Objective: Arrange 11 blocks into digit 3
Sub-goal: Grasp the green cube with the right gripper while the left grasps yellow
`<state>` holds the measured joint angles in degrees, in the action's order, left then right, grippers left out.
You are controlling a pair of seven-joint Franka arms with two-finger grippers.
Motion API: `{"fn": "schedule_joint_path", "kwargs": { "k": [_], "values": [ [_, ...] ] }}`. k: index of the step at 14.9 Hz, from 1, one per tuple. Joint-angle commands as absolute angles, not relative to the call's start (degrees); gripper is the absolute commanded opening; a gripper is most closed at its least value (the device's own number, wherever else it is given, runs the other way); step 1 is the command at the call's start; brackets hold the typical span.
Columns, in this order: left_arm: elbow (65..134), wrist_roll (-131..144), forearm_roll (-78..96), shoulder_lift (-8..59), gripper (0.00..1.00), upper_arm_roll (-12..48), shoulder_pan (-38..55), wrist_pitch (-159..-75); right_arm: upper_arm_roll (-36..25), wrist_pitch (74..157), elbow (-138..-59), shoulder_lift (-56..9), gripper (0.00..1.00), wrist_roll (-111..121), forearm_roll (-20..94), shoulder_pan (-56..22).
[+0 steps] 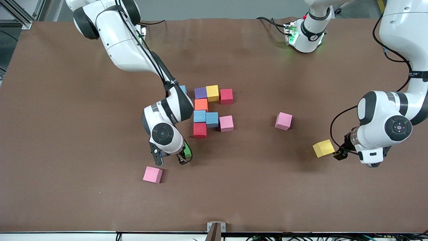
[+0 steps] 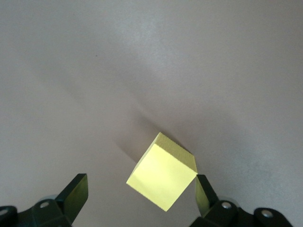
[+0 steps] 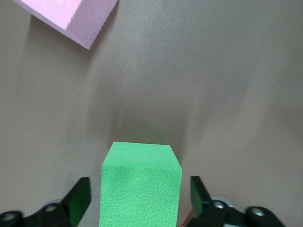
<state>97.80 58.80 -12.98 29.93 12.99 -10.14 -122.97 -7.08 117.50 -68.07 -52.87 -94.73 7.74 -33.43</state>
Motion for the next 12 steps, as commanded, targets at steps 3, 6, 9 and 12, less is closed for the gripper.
{"fn": "schedule_joint_path", "kwargs": {
  "k": [3,6,9,12],
  "values": [
    [100.37,58.62,-14.24,29.62,1.00,13.89,-10.46,-126.39,-6.86,117.25,-67.94,-52.91,0.55,-96.15,8.61,-33.31],
    [100.55,58.62,-14.15,29.71,1.00,13.97,-10.55,-126.39,-6.86,117.42,-67.94,-52.91,0.28,-93.18,8.35,-33.66],
    [100.55,52.33,-14.06,30.93,1.00,13.89,-10.63,-126.39,-6.86,117.77,-67.94,-52.65,0.28,-83.18,8.35,-34.45],
    [100.55,46.94,-14.15,31.46,1.00,13.89,-11.69,-126.47,-6.86,117.77,-67.85,-52.38,0.28,-65.72,8.00,-35.33]
  ]
}}
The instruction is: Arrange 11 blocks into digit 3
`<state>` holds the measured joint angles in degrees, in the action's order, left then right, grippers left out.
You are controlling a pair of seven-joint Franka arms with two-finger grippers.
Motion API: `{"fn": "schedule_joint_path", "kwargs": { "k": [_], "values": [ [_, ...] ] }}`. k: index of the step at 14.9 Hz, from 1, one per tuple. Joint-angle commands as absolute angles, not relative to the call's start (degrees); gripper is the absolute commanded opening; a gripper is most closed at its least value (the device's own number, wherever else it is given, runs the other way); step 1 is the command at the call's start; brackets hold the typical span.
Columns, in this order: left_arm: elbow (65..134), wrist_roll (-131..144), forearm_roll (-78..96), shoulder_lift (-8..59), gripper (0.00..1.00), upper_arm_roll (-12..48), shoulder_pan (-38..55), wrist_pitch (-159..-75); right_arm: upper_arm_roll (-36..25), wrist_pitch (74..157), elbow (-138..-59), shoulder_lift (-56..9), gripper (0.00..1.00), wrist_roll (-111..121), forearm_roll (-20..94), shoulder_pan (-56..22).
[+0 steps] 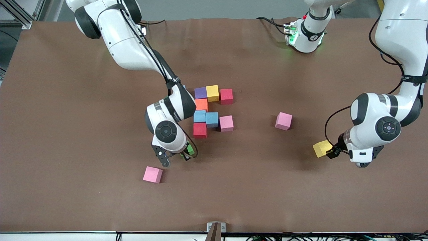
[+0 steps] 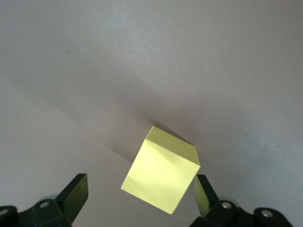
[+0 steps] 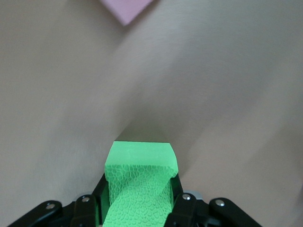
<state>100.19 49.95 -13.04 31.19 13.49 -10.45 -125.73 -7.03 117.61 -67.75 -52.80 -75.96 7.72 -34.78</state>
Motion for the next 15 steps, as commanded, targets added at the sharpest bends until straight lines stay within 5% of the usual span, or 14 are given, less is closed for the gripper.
{"fn": "schedule_joint_path", "kwargs": {
  "k": [1,15],
  "values": [
    [100.46,46.32,-14.06,31.73,1.00,13.89,-11.69,-127.08,-6.86,117.86,-67.76,-52.38,0.28,-59.30,8.17,-35.24],
    [101.34,36.21,-12.92,33.93,1.00,15.12,-12.13,-132.10,-7.12,122.26,-66.88,-52.03,0.27,-32.26,5.72,-39.20]
  ]
}}
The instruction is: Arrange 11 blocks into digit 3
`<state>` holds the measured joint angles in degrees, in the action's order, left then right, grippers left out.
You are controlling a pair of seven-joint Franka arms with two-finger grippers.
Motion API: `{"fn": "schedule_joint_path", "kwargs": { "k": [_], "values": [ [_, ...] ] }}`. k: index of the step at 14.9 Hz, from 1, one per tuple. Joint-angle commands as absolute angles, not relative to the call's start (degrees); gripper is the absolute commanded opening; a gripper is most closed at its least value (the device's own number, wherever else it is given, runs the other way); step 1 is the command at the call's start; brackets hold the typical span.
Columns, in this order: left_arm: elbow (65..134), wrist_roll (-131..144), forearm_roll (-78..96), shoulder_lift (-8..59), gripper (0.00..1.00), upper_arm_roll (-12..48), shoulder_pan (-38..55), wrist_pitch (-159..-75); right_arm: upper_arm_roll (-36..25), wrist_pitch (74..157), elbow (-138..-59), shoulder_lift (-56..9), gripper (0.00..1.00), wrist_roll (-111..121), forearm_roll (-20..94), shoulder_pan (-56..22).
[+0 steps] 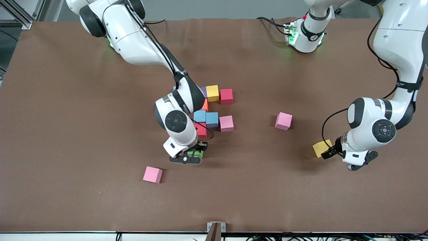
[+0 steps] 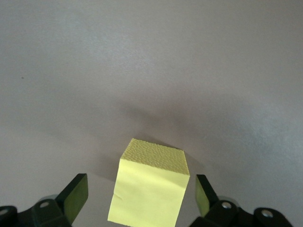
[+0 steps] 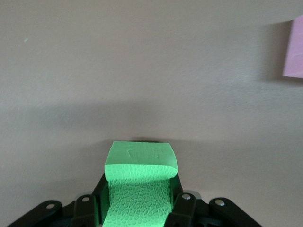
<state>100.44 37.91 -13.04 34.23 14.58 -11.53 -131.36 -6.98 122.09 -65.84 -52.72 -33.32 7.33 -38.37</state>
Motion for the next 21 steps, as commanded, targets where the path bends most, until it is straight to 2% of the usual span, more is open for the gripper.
{"fn": "schedule_joint_path", "kwargs": {
  "k": [1,17,18,20,21],
  "values": [
    [101.60,35.95,-12.75,33.93,1.00,15.64,-12.22,-132.19,-7.12,122.17,-67.06,-52.12,0.28,-32.26,4.67,-39.55],
    [102.39,34.01,-12.66,36.65,0.99,15.82,-12.39,-136.40,-7.03,119.44,-66.71,-53.52,0.27,-31.99,-0.09,-41.75],
    [102.39,34.01,-12.66,36.82,0.97,15.82,-12.39,-136.67,-7.03,119.44,-66.53,-53.61,0.27,-31.99,-0.09,-41.84],
    [102.39,34.10,-12.66,37.00,0.80,15.82,-12.39,-136.76,-6.94,118.48,-64.96,-54.14,0.27,-32.08,0.00,-41.84],
    [102.39,34.10,-12.66,37.09,0.68,15.82,-12.31,-136.76,-6.94,117.08,-63.04,-54.92,0.27,-31.99,0.00,-41.84]
  ]
}}
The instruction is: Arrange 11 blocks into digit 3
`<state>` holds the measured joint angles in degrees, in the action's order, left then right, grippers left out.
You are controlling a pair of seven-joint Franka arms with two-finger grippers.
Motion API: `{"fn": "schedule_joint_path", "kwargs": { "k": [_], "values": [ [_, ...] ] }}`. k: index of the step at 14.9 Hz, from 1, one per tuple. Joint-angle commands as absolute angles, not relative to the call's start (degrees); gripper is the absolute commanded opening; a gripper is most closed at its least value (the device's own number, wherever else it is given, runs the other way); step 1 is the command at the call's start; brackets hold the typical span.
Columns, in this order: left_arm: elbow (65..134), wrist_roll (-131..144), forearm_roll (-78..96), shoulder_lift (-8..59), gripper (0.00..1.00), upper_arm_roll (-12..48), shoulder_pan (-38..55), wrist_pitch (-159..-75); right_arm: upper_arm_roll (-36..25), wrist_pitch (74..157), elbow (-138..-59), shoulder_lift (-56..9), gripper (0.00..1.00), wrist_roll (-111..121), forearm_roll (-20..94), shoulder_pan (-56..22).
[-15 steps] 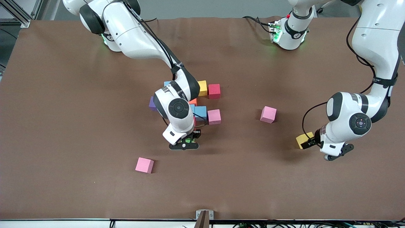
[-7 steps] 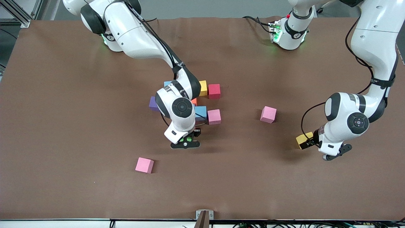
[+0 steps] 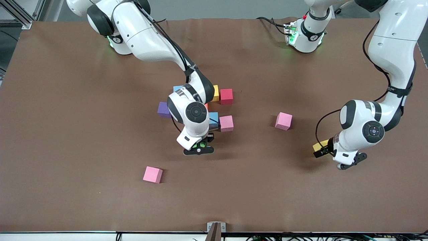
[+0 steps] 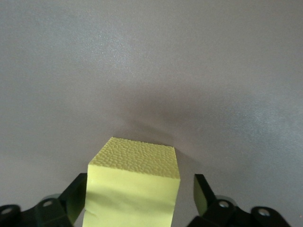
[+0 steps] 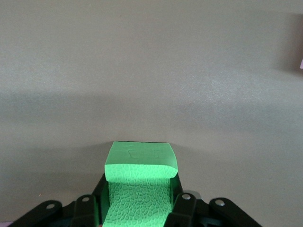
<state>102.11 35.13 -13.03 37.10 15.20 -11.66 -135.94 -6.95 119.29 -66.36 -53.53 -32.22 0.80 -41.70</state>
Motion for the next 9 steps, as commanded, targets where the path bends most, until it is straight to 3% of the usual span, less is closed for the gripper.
{"fn": "schedule_joint_path", "kwargs": {
  "k": [1,3,9],
  "values": [
    [102.31,34.62,-12.74,37.09,0.57,15.82,-12.30,-136.76,-6.86,115.85,-61.28,-55.80,0.27,-31.99,0.09,-41.84],
    [101.95,35.24,-12.66,37.00,0.43,15.82,-11.95,-136.76,-6.77,115.66,-60.29,-56.34,0.27,-31.91,0.09,-41.84],
    [98.89,50.68,-12.66,36.83,0.42,15.91,-9.41,-136.32,-6.68,115.58,-60.29,-56.34,0.27,-31.11,0.18,-41.84]
  ]
}}
